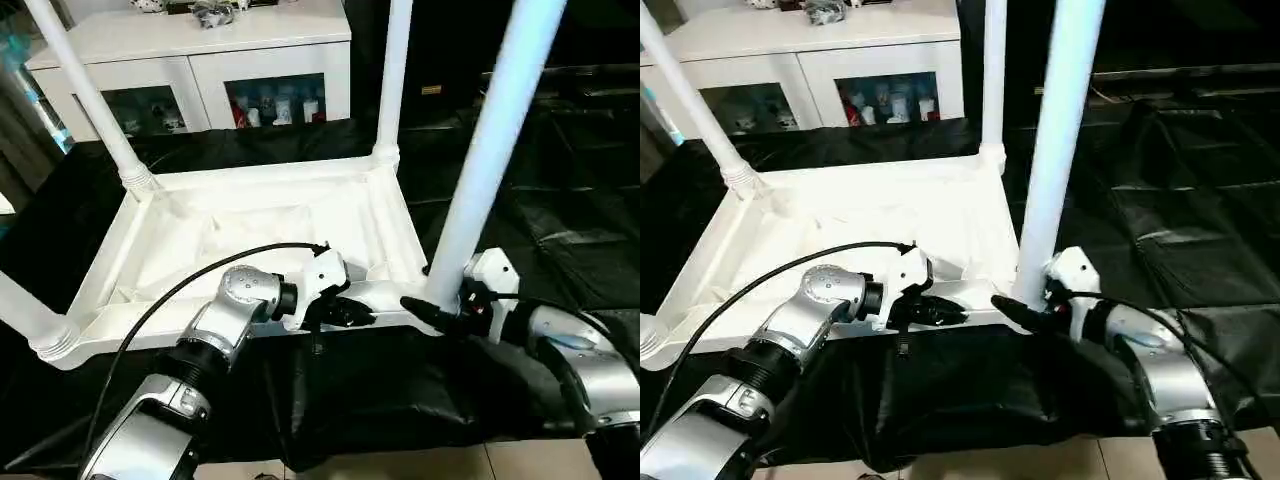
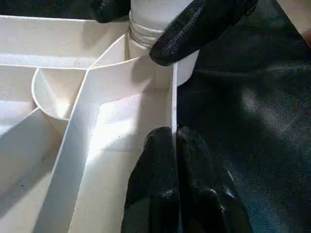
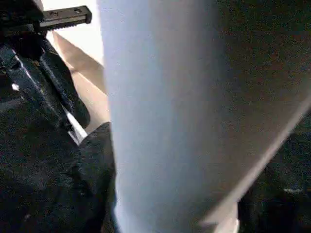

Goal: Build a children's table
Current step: Rotate leg to tighten

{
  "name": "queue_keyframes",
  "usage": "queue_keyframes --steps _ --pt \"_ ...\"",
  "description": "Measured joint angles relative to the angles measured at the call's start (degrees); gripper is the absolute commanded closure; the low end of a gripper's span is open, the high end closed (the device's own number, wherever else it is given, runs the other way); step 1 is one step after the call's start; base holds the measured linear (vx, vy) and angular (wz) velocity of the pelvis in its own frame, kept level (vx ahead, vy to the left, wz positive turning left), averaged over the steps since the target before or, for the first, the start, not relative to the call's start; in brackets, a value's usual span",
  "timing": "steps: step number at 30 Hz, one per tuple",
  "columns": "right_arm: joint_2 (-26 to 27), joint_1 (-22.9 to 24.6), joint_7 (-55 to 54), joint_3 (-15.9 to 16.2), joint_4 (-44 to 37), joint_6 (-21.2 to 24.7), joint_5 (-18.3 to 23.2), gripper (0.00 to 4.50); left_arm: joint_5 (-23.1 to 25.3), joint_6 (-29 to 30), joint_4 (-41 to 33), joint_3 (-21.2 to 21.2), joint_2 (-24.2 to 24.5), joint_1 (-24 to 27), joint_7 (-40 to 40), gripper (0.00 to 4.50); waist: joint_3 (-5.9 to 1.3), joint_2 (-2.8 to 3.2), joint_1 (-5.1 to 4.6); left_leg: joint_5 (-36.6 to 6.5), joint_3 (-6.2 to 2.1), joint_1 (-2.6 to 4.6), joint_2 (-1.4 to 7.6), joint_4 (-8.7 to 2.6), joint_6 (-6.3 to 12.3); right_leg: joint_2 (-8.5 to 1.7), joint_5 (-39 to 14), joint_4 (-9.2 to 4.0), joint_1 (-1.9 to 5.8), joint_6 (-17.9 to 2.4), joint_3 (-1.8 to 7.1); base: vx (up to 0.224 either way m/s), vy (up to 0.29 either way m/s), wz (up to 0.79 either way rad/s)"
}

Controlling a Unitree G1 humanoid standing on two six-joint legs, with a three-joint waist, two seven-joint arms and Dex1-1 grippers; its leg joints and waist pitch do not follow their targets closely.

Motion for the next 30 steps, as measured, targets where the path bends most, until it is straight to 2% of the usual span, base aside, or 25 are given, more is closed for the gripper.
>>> queue_keyframes --steps 3,9,12,16,21,22,24,27,28,30 --pt "0.43 0.02 -0.19 0.02 0.12 -0.03 -0.05 1.67 0.00 0.14 -0.06 0.02 0.11 0.07 0.00 4.50 -0.01 0.01 -0.02 0.00 0.00 0.00 0.00 0.02 0.00 0.00 0.01 0.01 0.00 -0.01 0.00 0.000 0.000 0.00" --pt "2.57 0.30 -3.24 -0.40 0.57 -0.22 -0.30 1.78 0.07 0.37 -0.03 0.08 0.11 0.16 1.53 4.50 -0.02 -0.05 -0.30 0.00 0.00 0.02 0.06 0.12 0.00 0.04 0.06 0.06 0.00 -0.10 -0.01 0.000 0.000 0.00" --pt "5.44 -0.12 -9.16 -1.03 2.29 -0.26 -1.44 1.79 0.93 0.45 1.12 0.16 -1.39 -0.20 5.85 4.50 -0.08 -0.11 -0.57 -0.09 0.00 0.10 0.05 0.17 -0.15 0.03 0.12 0.04 0.08 -0.19 0.00 0.000 0.000 0.00" --pt "12.17 -4.77 -25.52 -4.31 7.50 1.54 -5.07 1.80 2.91 1.26 6.90 0.65 -6.53 -3.92 16.60 4.50 -0.12 -0.23 -1.63 -0.12 0.01 0.15 -0.01 0.25 -0.20 0.01 0.08 -0.04 0.23 -0.12 0.05 0.000 0.000 0.00" --pt "15.93 -8.12 -34.29 -5.88 10.60 3.38 -7.01 1.80 3.27 2.12 10.88 1.61 -9.62 -6.15 22.07 4.50 -0.22 -0.16 -1.97 -0.12 0.00 0.20 -0.10 0.26 -0.19 -0.02 0.07 -0.12 0.34 -0.10 0.11 0.000 0.000 0.00" --pt "16.13 -8.29 -34.41 -5.88 10.83 3.30 -7.11 1.45 3.27 2.11 10.97 1.76 -9.65 -6.16 22.12 4.50 -0.23 -0.16 -2.07 -0.12 0.00 0.19 -0.11 0.26 -0.19 -0.03 0.07 -0.12 0.35 -0.10 0.11 0.000 0.000 0.00" --pt "16.39 -8.46 -34.33 -6.03 11.15 3.08 -7.03 1.10 3.27 2.05 11.16 1.95 -9.64 -6.16 22.08 4.50 -0.27 -0.12 -2.24 -0.12 -0.02 0.20 -0.12 0.26 -0.19 -0.03 0.07 -0.12 0.37 -0.10 0.11 0.000 0.000 0.00" --pt "16.93 -8.72 -32.32 -6.08 11.13 3.07 -6.11 0.90 3.26 1.50 11.32 2.30 -8.80 -6.15 21.15 4.50 -0.26 -0.12 -2.96 -0.11 -0.06 0.15 -0.12 0.25 -0.18 -0.03 0.07 -0.11 0.33 -0.10 0.07 0.000 0.000 0.00" --pt "16.83 -8.71 -31.47 -6.08 11.11 3.06 -5.81 0.65 3.15 1.35 11.33 2.34 -8.42 -6.14 20.50 4.50 -0.25 -0.15 -3.06 -0.11 -0.09 0.14 -0.11 0.25 -0.18 -0.02 0.07 -0.10 0.33 -0.10 0.06 0.000 0.000 0.00" --pt "16.66 -8.71 -29.70 -6.04 10.94 3.10 -5.69 0.61 2.86 1.17 11.37 2.38 -7.99 -6.14 19.77 4.50 -0.25 -0.15 -3.09 -0.11 -0.13 0.13 -0.10 0.24 -0.18 -0.02 0.08 -0.08 0.30 -0.11 0.01 0.000 0.000 0.00"
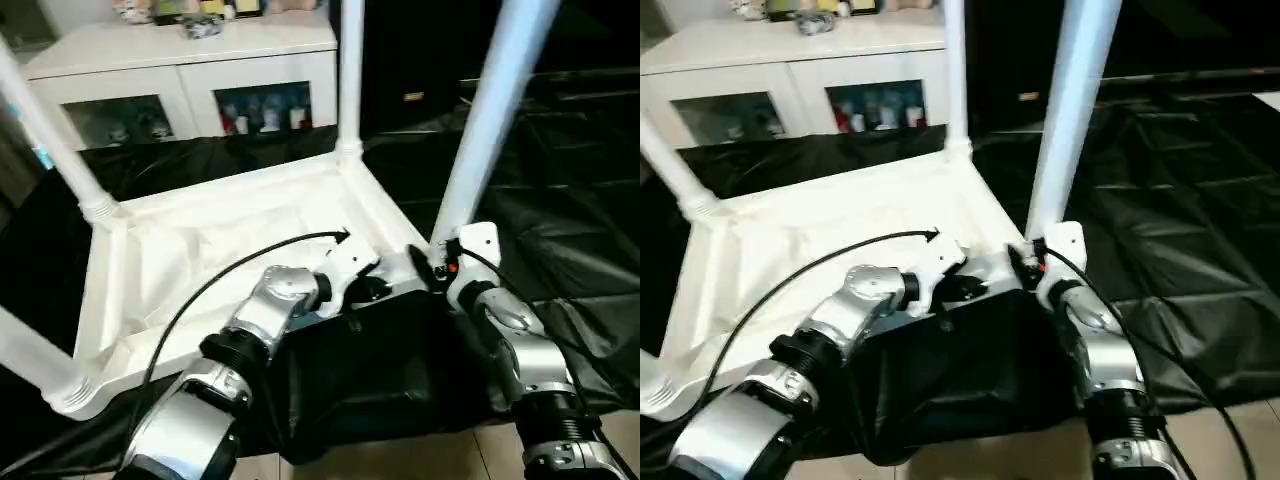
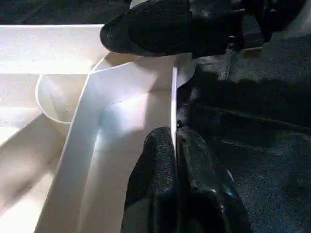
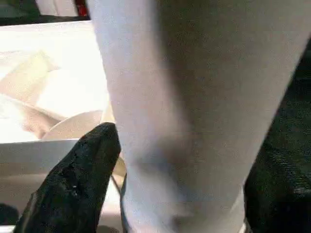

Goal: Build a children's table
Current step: Rotate leg to tighten

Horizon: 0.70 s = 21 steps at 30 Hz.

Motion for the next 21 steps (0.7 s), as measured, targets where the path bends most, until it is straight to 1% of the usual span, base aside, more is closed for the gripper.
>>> queue_keyframes --steps 1,5,6,8,9,11,13,16,18,21 --pt "-0.58 0.09 1.79 0.18 -0.20 0.07 0.06 0.61 -0.17 -0.11 0.01 0.04 0.36 0.00 -0.89 4.50 0.00 0.00 -0.03 0.00 -0.02 -0.01 0.00 0.00 0.00 0.00 0.01 0.02 -0.01 -0.01 -0.02 0.000 0.000 0.00" --pt "-6.63 2.36 13.87 3.06 -3.40 1.20 1.75 0.61 -1.22 -1.03 -1.37 0.08 3.42 1.15 -7.38 4.50 0.00 0.00 0.00 0.00 -0.04 -0.03 0.07 -0.02 0.00 0.04 0.11 0.06 -0.05 -0.04 -0.07 0.000 0.000 0.00" --pt "-8.59 3.24 17.31 4.09 -4.73 1.52 2.63 0.61 -1.70 -1.05 -2.22 0.02 4.42 1.66 -9.60 4.50 0.08 -0.13 0.07 0.00 -0.04 -0.05 0.08 -0.03 0.00 0.03 0.16 0.06 -0.07 -0.03 -0.07 0.000 0.000 0.00" --pt "-10.86 4.32 22.29 4.75 -6.33 2.22 3.63 0.61 -2.14 -1.11 -3.33 -0.19 5.96 2.19 -13.33 4.50 0.11 -0.19 0.29 0.00 -0.03 -0.11 0.16 -0.05 0.00 0.09 0.21 0.06 -0.14 -0.11 -0.12 0.000 0.000 0.00" --pt "-12.08 4.67 24.67 5.67 -7.07 2.43 4.07 0.61 -2.42 -1.14 -3.88 -0.38 6.56 2.53 -15.05 4.50 0.11 -0.18 0.44 0.00 -0.01 -0.12 0.16 -0.05 0.00 0.08 0.25 0.05 -0.15 -0.18 -0.10 0.000 0.000 0.00" --pt "-14.40 5.04 29.05 6.80 -8.36 2.73 4.73 0.61 -2.87 -1.22 -5.20 -0.87 7.73 3.16 -18.17 4.50 0.15 -0.25 0.83 0.00 0.00 -0.13 0.17 -0.03 0.00 0.08 0.27 0.04 -0.15 -0.22 -0.09 0.000 0.000 0.00" --pt "-16.89 5.77 33.24 7.94 -9.80 2.67 5.02 0.61 -3.43 -1.22 -6.19 -1.47 8.77 3.69 -21.06 4.50 0.15 -0.25 1.43 0.00 0.06 -0.12 0.17 0.00 0.00 0.08 0.26 0.03 -0.14 -0.22 -0.04 0.000 0.000 0.00" --pt "-18.40 5.96 37.10 8.66 -10.66 2.70 5.67 0.61 -4.15 -0.73 -7.51 -1.75 10.02 4.25 -23.77 4.50 0.19 -0.31 1.65 0.00 0.11 -0.13 0.17 0.00 0.01 0.07 0.26 0.02 -0.17 -0.21 -0.02 0.000 0.000 0.00" --pt "-19.42 5.98 39.00 9.00 -11.01 2.80 5.85 0.86 -4.54 -0.39 -8.22 -2.08 10.47 4.53 -24.76 4.50 0.21 -0.33 1.84 0.00 0.11 -0.13 0.18 0.00 0.01 0.07 0.25 0.02 -0.17 -0.20 -0.02 0.000 0.000 0.00" --pt "-19.47 5.98 39.56 9.04 -10.99 3.01 5.91 1.07 -4.57 -0.08 -8.62 -2.09 10.69 4.80 -25.52 4.50 0.22 -0.34 2.07 0.00 0.11 -0.13 0.20 -0.01 0.00 0.08 0.25 0.03 -0.20 -0.20 -0.03 0.000 0.000 0.00"
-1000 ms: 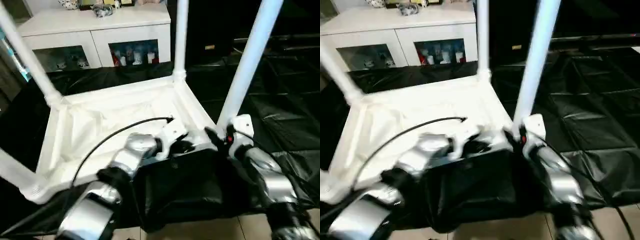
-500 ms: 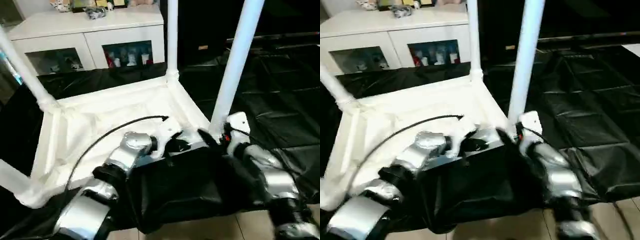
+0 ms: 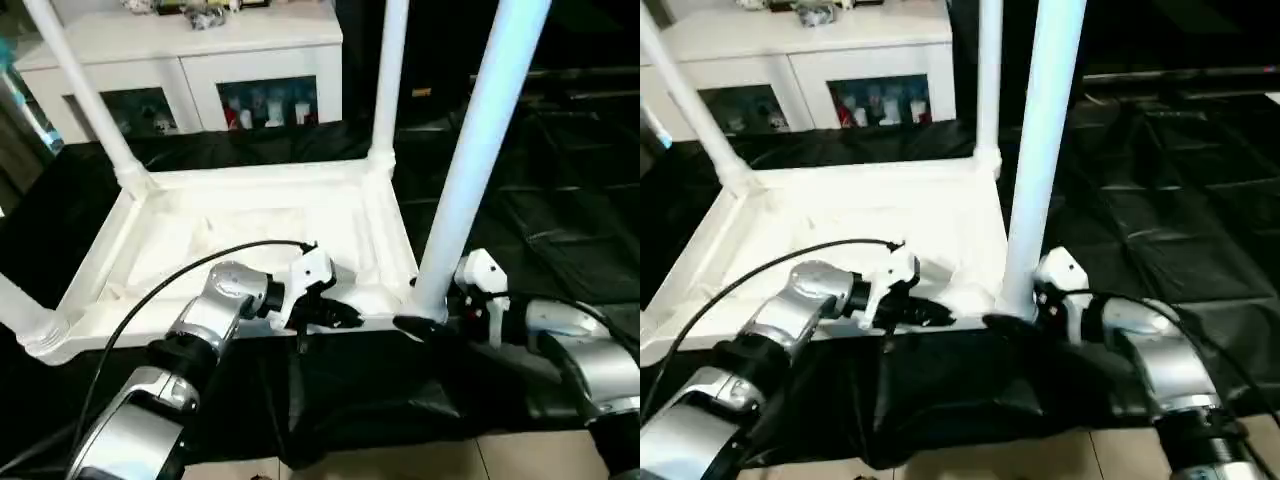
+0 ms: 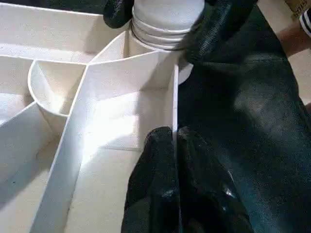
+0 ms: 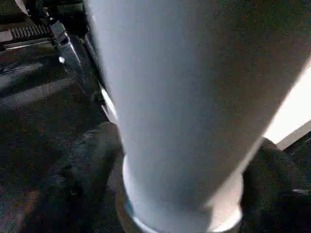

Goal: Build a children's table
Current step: Rotate leg to tighten

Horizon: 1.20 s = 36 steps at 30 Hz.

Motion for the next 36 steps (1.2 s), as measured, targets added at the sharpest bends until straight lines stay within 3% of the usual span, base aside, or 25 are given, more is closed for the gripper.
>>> queue_keyframes --steps 7,12,21,25,28,36 --pt "0.50 -0.20 -0.02 0.17 0.21 -0.23 -0.18 1.65 -0.03 0.38 -1.09 0.00 0.47 0.55 -0.38 4.50 0.04 -0.06 0.25 0.00 0.01 0.01 0.01 0.00 0.00 0.00 0.00 0.00 -0.01 0.00 0.01 0.000 0.000 0.00" --pt "1.98 0.89 -0.99 -0.68 -0.01 -0.17 0.30 1.75 0.00 0.47 -1.32 -0.01 0.39 0.71 0.23 4.50 0.04 -0.07 0.35 0.00 0.01 0.02 0.02 0.00 0.00 0.01 0.00 0.00 -0.01 0.00 0.01 0.000 0.000 0.00" --pt "15.66 -4.22 -32.29 -7.76 8.24 0.25 -4.49 1.76 3.66 -0.20 7.06 1.67 -7.87 -4.08 21.22 4.50 0.00 -0.19 -1.37 0.00 0.02 0.13 -0.05 0.02 -0.02 -0.01 -0.05 -0.02 0.02 0.09 0.04 0.000 0.000 0.00" --pt "18.35 -6.14 -39.40 -8.46 10.57 -0.22 -6.31 1.76 4.48 0.07 8.32 1.91 -10.10 -4.75 25.80 4.50 -0.06 -0.13 -1.83 0.00 -0.01 0.14 -0.10 0.02 -0.02 -0.04 -0.06 -0.07 0.11 0.11 0.04 0.000 0.000 0.00" --pt "18.41 -5.90 -38.75 -8.57 10.60 -0.87 -6.50 1.07 4.48 0.07 8.35 2.03 -10.11 -4.74 25.32 4.50 -0.10 -0.07 -1.92 0.00 -0.02 0.13 -0.14 0.03 -0.01 -0.06 -0.06 -0.08 0.14 0.12 0.06 0.000 0.000 0.00" --pt "12.98 -2.57 -24.57 -7.36 6.25 -0.09 -3.16 0.60 3.45 -0.09 6.63 2.25 -7.35 -3.74 17.69 4.50 -0.10 -0.07 -1.88 0.00 -0.06 0.09 -0.09 -0.13 -0.01 -0.04 -0.05 -0.05 0.05 0.11 -0.02 0.000 0.000 0.00"
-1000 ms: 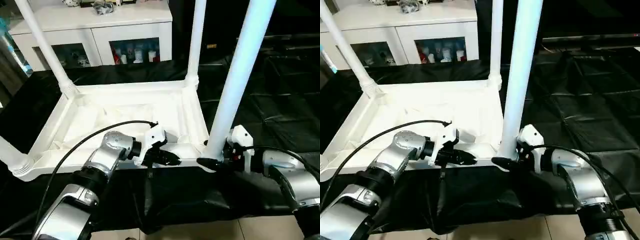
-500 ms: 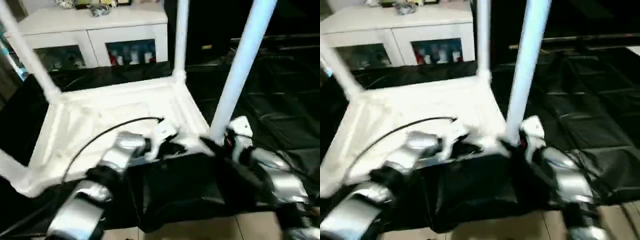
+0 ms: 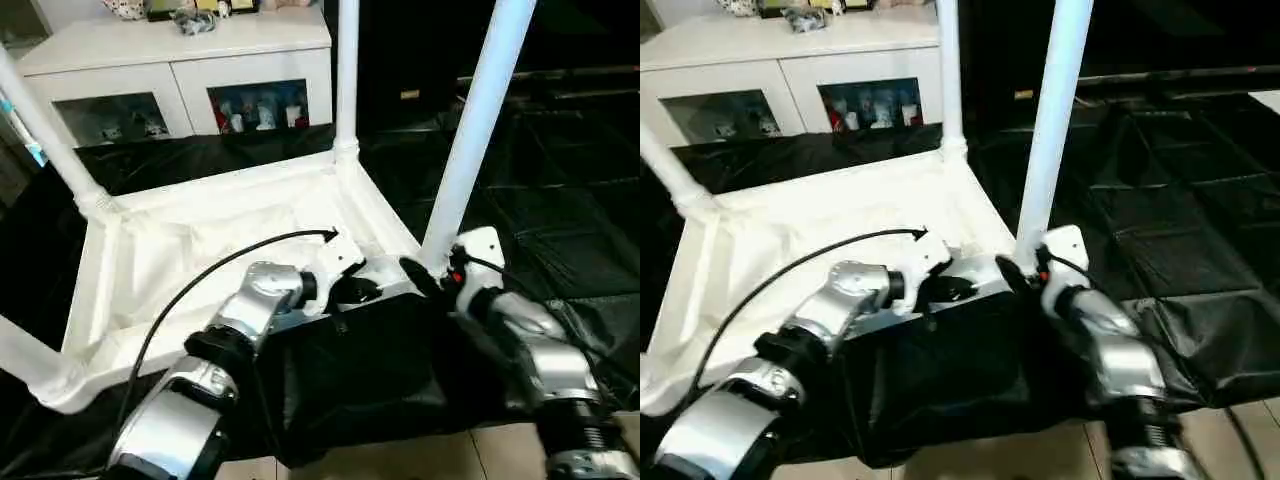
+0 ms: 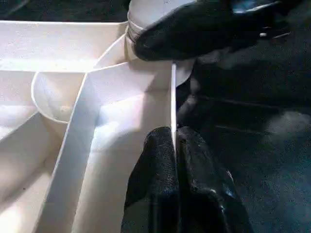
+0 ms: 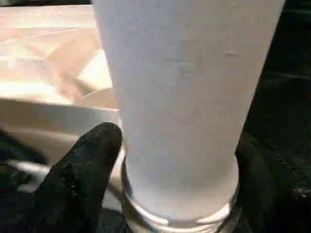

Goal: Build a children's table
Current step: Rotate leg to tighten

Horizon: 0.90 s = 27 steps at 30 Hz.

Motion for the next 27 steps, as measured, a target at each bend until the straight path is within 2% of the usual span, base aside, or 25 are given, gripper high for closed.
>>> queue_keyframes --steps 6,11,15,16,22,24,27 --pt "-8.11 1.82 15.46 3.73 -3.89 1.61 2.76 0.60 -1.40 -0.27 -3.86 -1.29 3.77 2.03 -10.50 4.50 0.07 -0.05 1.03 0.00 0.02 -0.03 0.06 -0.01 0.00 0.03 0.05 0.00 -0.03 -0.10 -0.01 0.000 0.000 0.00" --pt "-10.83 2.31 21.93 4.74 -5.00 1.65 3.75 1.06 -2.24 -0.36 -5.76 -2.31 5.98 2.85 -15.81 4.50 0.10 -0.08 1.69 0.00 0.10 -0.07 0.06 0.03 0.00 0.01 0.09 -0.01 -0.05 -0.17 0.03 0.000 0.000 0.00" --pt "-11.29 2.36 23.22 4.76 -5.04 2.24 4.70 1.34 -2.49 0.06 -6.50 -2.58 6.60 3.07 -16.81 4.50 0.10 -0.08 1.97 0.00 0.14 -0.08 0.07 0.03 0.00 0.01 0.08 0.00 -0.10 -0.15 0.05 0.000 0.000 0.00" --pt "-11.38 2.37 23.42 4.76 -5.11 2.29 4.73 1.57 -2.51 0.24 -6.67 -2.59 6.68 3.12 -16.91 4.50 0.10 -0.08 2.05 0.00 0.14 -0.08 0.08 0.03 0.00 0.01 0.07 0.00 -0.11 -0.14 0.04 0.000 0.000 0.00" --pt "-11.27 3.19 23.53 4.69 -6.52 2.95 4.99 1.76 -2.79 0.63 -7.30 -2.61 6.76 3.40 -17.78 4.50 0.10 -0.08 2.63 0.00 0.17 -0.08 0.12 0.02 0.00 0.03 0.04 0.01 -0.16 -0.09 0.04 0.000 0.000 0.00" --pt "-9.96 3.49 21.97 4.42 -6.57 2.71 4.93 1.77 -2.78 0.63 -7.21 -2.60 6.61 3.39 -16.61 4.50 0.10 -0.08 2.64 0.00 0.17 -0.07 0.12 0.02 0.00 0.04 0.05 0.02 -0.16 -0.09 0.05 0.000 0.000 0.00" --pt "-5.67 3.07 13.66 2.56 -4.42 1.20 3.40 1.78 -2.25 0.44 -5.08 -1.72 4.92 2.61 -10.84 4.50 0.11 -0.15 2.33 0.00 0.19 0.00 0.12 0.03 -0.01 0.04 0.08 0.05 -0.17 -0.14 0.06 0.000 0.000 0.00"
